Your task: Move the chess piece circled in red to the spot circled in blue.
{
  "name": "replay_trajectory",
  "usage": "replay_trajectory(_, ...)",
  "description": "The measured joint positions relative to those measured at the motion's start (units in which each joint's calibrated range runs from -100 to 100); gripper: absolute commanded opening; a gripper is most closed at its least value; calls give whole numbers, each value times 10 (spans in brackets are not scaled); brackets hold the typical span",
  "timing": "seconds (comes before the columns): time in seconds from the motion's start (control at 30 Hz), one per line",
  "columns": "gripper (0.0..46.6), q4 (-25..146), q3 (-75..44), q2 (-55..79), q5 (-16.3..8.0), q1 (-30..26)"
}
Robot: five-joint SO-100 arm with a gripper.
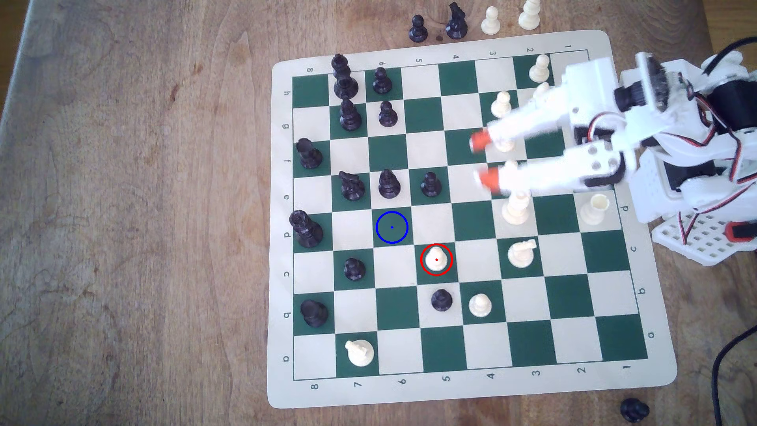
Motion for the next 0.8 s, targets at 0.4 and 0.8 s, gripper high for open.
replay_trajectory(0.4,158,47,-44,219,-13,-46)
replay_trajectory(0.8,147,85,-255,483,-50,-50)
